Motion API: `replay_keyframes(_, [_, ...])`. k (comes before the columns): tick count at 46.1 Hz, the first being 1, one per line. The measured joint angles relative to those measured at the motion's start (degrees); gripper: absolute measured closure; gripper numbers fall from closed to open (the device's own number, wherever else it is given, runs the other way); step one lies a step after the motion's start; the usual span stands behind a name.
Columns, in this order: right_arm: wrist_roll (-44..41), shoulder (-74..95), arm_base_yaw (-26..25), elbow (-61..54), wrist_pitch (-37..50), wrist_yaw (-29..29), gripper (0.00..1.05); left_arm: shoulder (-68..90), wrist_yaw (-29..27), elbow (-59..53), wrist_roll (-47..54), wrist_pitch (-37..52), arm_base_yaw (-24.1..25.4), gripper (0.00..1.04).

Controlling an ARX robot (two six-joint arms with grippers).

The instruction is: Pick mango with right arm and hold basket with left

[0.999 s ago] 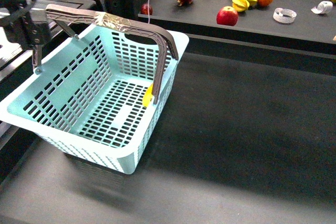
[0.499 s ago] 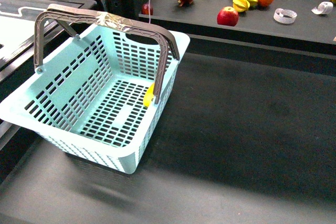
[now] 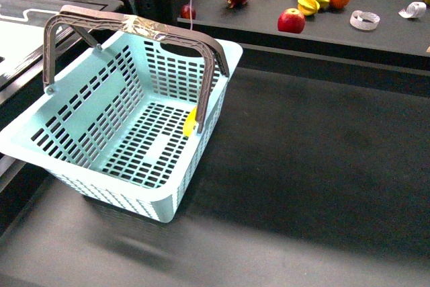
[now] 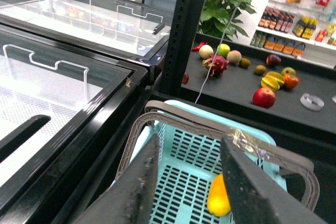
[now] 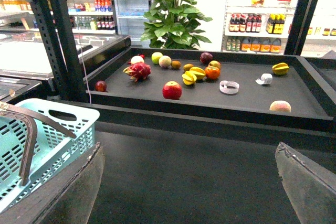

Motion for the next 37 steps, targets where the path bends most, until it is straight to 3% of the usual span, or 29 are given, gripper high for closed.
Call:
replay_keyframes(8, [0.00,0.00,0.00,0.00,0.00,0.00,0.08,-4.48,-0.09,-6.82,4.50,2.19,-0.28,1.03])
replay_keyframes(37, [0.00,0.00,0.00,0.00,0.00,0.00,0.08,-39.65,-0.09,-15.76,5.77,-23.34,-0.28,1.03])
